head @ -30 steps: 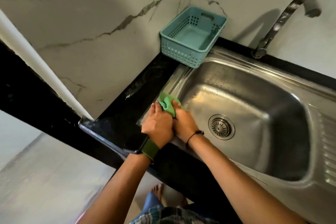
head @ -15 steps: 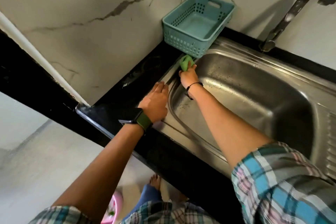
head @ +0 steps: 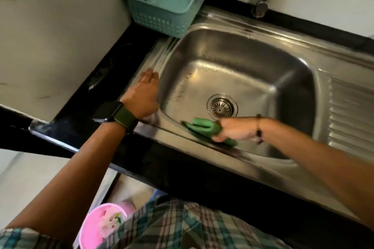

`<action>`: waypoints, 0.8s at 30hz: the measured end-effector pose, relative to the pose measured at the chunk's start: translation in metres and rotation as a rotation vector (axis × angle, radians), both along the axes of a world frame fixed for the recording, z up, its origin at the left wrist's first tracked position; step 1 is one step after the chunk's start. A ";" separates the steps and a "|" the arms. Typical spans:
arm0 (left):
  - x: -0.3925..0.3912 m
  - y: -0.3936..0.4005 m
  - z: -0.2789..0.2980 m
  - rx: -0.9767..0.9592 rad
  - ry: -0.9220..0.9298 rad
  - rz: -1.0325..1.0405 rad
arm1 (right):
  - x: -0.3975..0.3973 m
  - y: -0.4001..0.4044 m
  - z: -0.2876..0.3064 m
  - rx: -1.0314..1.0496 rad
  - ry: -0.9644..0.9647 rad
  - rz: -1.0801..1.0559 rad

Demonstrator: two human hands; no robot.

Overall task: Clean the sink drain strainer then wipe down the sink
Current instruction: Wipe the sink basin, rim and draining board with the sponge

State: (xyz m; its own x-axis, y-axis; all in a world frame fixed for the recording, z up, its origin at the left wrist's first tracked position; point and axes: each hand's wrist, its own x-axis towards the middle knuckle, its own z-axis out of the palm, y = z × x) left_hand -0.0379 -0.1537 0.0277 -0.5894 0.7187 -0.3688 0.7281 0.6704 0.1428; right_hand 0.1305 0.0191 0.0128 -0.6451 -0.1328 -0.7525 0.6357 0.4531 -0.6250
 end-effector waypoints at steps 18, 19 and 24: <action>0.001 0.001 -0.003 0.113 -0.155 0.011 | -0.109 -0.070 -0.028 -0.033 0.120 -0.350; 0.000 0.001 -0.004 0.108 -0.161 0.008 | -0.108 -0.069 -0.031 -0.070 0.109 -0.404; -0.002 0.010 -0.008 0.004 -0.120 -0.037 | -0.044 0.000 -0.026 0.013 -0.118 -0.052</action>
